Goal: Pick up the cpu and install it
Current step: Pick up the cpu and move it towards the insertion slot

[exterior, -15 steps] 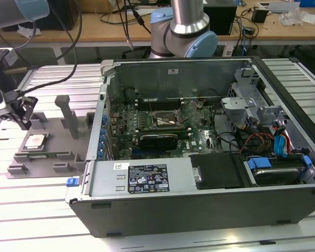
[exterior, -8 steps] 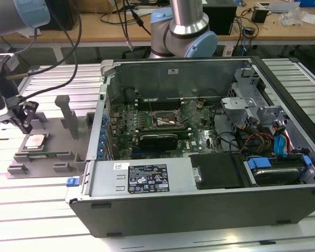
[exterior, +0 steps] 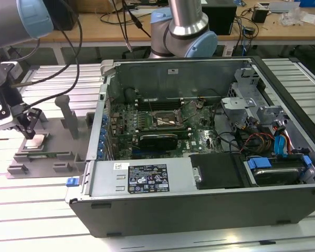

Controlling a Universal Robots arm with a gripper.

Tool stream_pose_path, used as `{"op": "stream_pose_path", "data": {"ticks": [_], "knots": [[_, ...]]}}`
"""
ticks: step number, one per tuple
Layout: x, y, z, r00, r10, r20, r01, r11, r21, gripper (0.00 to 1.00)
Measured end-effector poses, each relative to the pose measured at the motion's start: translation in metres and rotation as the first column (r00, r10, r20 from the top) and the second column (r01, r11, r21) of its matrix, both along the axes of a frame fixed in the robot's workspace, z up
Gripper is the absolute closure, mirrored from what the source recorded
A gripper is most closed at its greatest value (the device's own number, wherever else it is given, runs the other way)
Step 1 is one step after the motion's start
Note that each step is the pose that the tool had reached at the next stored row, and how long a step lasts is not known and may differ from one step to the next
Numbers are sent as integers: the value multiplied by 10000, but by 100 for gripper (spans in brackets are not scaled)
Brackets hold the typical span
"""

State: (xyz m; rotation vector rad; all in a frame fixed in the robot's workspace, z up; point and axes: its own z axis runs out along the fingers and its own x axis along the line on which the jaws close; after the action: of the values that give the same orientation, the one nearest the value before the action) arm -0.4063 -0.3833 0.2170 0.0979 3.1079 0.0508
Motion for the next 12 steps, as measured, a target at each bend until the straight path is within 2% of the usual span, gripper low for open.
{"op": "stream_pose_path", "data": {"ticks": [3, 9, 10, 11, 12], "knots": [[0, 0, -64, 10000, 29, 0, -29, 10000, 0, 89], [0, 0, -68, 10000, 74, 0, -74, 10000, 0, 89], [0, 0, -68, 10000, 80, 0, -80, 10000, -1, 83], [0, 0, -68, 10000, 84, 0, -84, 10000, 0, 83], [0, 0, -68, 10000, 90, 0, -90, 10000, 0, 76]]}}
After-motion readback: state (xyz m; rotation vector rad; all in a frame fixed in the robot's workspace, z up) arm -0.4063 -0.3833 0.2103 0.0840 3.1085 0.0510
